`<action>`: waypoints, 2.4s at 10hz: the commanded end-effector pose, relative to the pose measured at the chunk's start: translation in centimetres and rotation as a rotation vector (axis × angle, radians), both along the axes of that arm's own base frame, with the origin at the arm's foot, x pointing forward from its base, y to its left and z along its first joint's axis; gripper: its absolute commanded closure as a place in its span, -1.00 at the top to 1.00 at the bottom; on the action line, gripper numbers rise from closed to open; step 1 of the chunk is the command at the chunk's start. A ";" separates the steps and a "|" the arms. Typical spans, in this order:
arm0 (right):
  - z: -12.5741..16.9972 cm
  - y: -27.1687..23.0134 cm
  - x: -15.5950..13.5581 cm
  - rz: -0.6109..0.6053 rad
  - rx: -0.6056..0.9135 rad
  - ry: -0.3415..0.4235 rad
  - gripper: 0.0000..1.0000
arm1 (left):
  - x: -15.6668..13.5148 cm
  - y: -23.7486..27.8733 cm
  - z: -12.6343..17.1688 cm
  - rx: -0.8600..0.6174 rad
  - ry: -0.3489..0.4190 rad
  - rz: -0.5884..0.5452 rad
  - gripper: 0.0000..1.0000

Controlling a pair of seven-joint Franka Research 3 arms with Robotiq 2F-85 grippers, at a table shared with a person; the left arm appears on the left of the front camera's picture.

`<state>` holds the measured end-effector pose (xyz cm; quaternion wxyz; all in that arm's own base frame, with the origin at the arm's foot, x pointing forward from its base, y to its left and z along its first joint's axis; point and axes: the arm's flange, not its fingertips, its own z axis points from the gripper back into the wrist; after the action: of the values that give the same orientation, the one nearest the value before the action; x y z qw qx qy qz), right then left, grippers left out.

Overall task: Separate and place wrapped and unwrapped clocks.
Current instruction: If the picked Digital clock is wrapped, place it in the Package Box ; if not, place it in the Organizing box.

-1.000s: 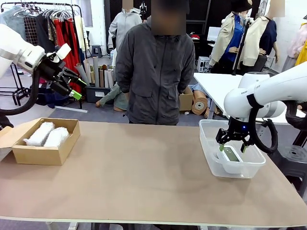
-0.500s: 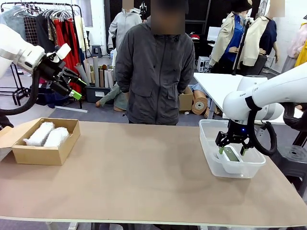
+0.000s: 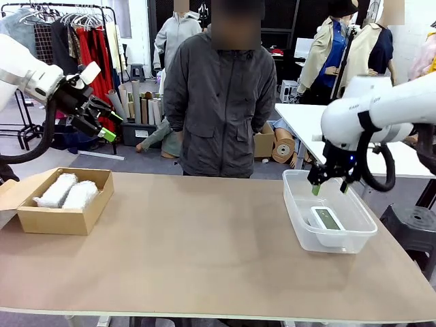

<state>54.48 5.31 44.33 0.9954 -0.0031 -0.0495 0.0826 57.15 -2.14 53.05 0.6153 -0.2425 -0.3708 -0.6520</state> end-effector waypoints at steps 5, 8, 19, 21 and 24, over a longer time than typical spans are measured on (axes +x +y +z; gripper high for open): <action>9.2 2.2 -2.3 0.706 0.080 -0.169 1.00 | -0.2 0.1 0.2 0.006 0.001 0.008 1.00; 11.1 1.7 -2.2 0.887 0.371 -0.258 1.00 | -0.2 0.1 0.2 0.006 0.001 0.008 1.00; 13.7 2.1 2.7 1.324 0.551 -0.491 1.00 | -0.2 0.1 0.2 0.006 0.001 0.008 1.00; 13.3 1.0 2.8 1.240 0.575 -0.481 1.00 | -0.2 0.1 0.2 0.006 0.001 0.008 1.00; 13.2 2.2 2.4 1.300 0.525 -0.471 1.00 | -0.2 0.1 0.2 0.006 0.001 0.008 1.00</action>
<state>56.99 7.32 57.22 0.6786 0.2536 -0.2716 0.6336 57.16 -2.15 53.07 0.6152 -0.2424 -0.3709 -0.6521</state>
